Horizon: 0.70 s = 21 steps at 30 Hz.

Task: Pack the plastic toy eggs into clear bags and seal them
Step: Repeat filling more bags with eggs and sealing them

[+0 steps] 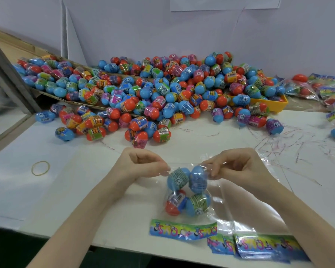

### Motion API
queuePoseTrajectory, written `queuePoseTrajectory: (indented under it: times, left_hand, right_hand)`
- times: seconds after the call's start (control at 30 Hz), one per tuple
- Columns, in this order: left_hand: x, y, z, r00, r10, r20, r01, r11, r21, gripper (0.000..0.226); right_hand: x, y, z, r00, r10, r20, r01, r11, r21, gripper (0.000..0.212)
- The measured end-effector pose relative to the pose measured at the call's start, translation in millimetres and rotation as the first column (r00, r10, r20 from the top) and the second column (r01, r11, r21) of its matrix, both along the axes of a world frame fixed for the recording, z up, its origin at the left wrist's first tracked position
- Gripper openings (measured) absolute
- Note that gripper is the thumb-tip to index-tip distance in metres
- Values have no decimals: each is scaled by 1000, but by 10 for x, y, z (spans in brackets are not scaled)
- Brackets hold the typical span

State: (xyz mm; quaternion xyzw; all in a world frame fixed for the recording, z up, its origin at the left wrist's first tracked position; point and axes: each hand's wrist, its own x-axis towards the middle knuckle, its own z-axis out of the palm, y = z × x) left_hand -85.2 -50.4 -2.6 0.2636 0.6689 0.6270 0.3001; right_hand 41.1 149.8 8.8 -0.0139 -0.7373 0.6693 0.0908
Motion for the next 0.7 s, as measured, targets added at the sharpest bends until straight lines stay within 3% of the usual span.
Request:
queuePoseTrajectory:
  times: [0.13,0.27,0.37,0.4,0.43,0.5,0.6,0.7]
  left_hand:
    - [8,11,-39,999,35,-33,-35,999,-21,30]
    - [23,-5,-48,998,35,-45,-35,999,1,31]
    - [43,-6,-28,997,73,-26,-72,996,55,25]
    - [52,4,-13,997,75,-26,-73,995,65,24]
    - [65,16,0,997,68,-37,-65,995,75,22]
    - [101,31,30,996,62,-64,-56,994,96,20]
    - [154,16,53,988,114,-103,-101,988,119,25]
    - [166,-33,29,992,90,-90,-88,996,28,50]
  right_hand:
    - [0,-14,6,1000,14,8,-14,999,47,40]
    - [63,155,155,965,173,199,-210,961,180,41]
    - [87,213,319,987,71,145,-95,982,164,16]
    - [70,168,342,992,16,122,-36,986,164,17]
    - [40,93,344,990,-13,142,-16,978,206,35]
    - [-34,-84,281,967,-1,254,-91,931,353,55]
    - [-108,-218,217,942,25,333,-179,880,441,46]
    - [-106,-211,201,953,0,302,-139,888,439,45]
